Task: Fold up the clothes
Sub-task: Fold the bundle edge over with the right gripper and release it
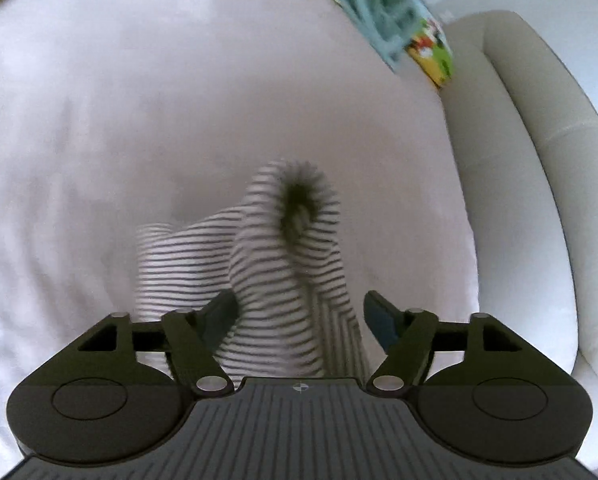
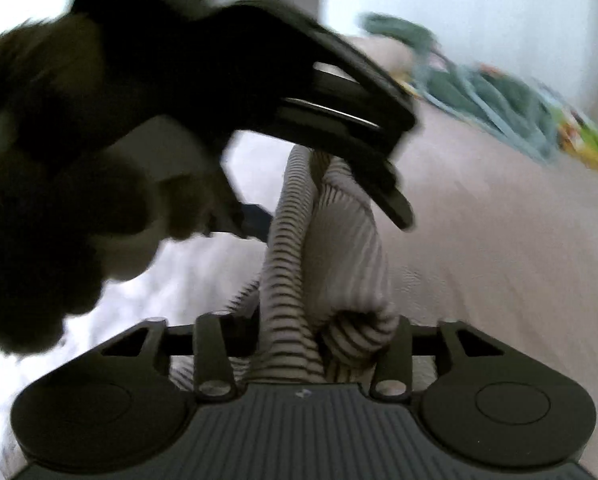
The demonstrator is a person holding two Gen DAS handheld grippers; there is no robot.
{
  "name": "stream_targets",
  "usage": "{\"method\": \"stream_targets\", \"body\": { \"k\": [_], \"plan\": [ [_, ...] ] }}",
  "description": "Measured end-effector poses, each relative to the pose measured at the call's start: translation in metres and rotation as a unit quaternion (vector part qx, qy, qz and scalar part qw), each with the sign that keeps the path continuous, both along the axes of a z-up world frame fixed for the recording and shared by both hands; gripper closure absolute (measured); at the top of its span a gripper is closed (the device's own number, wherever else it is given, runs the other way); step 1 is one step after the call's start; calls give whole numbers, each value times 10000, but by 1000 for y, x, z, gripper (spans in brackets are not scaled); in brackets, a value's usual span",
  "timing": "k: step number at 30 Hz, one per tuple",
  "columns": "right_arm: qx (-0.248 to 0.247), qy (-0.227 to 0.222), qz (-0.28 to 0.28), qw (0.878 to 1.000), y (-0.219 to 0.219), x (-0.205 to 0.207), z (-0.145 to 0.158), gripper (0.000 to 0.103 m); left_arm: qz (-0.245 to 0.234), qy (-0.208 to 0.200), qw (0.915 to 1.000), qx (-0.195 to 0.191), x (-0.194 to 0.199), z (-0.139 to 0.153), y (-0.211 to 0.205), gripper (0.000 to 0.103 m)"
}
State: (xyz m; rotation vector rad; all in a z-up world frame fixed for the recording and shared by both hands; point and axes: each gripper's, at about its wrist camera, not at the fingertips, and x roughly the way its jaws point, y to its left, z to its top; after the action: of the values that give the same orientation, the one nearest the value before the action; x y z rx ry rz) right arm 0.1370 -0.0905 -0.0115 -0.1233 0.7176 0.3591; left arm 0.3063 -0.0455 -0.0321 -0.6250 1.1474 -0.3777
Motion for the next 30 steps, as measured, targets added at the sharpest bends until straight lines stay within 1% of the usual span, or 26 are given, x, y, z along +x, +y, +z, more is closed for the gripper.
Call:
{"method": "stream_targets", "body": {
  "k": [1,2,5,6,7,9,10,11,12,13,17,19,20,21,22,23,25,26,27,30],
  "plan": [
    [94,122,-186,9997,-18,6,-2,39,-48,18,10000,4,7,-5,-12,21],
    [131,241,-372,9989,-34,12,-9,33,-69,54,10000,-40,12,-9,-18,21],
    [93,470,-829,9954,-73,21,-29,30,-113,170,9996,-201,23,-19,-33,21],
    [193,482,-842,9951,-84,23,-31,29,-125,45,9994,-304,23,-14,-33,16],
    [305,492,-846,9947,-94,25,-32,29,-57,-121,9994,-327,22,-7,-31,9],
    [411,507,-697,9954,-102,39,-33,29,171,-387,9987,-284,18,5,-21,9],
    [461,514,-618,9957,-106,46,-33,32,365,-375,9984,-209,14,6,-14,9],
    [559,540,-516,9956,-108,53,-33,38,585,-286,9978,-128,10,3,-4,9],
    [712,607,-400,9948,-111,61,-32,41,796,-149,9967,-58,5,-2,6,9],
    [856,669,-324,9935,-114,69,-30,42,973,15,9952,29,1,-8,13,9],
    [1349,717,-357,9876,-128,112,-17,44,1344,378,9897,314,-15,-31,28,9],
    [1686,974,-441,9799,-136,142,-14,44,1369,443,9882,519,-22,-38,24,16],
    [1915,1181,-467,9732,-138,148,-16,44,1303,465,9878,717,-24,-40,20,18],
    [2183,1442,-483,9640,-140,159,-19,44,1222,465,9872,910,-28,-42,16,20],
    [2389,1691,-477,9550,-135,141,-20,44,1152,425,9876,980,-31,-42,15,20],
    [2544,1941,-462,9463,-132,142,-23,44,1086,376,9881,1022,-33,-42,13,20],
    [2676,2317,-393,9344,-123,148,-28,42,976,299,9891,1063,-36,-41,11,20],
    [2649,2406,-334,9332,-118,155,-28,42,965,293,9896,1023,-34,-40,12,21],
    [2576,2415,-233,9353,-111,157,-25,42,961,293,9902,974,-32,-40,12,23],
    [2640,2130,408,9398,-87,168,0,42,1053,278,9911,768,-24,-38,15,24]
  ]
}}
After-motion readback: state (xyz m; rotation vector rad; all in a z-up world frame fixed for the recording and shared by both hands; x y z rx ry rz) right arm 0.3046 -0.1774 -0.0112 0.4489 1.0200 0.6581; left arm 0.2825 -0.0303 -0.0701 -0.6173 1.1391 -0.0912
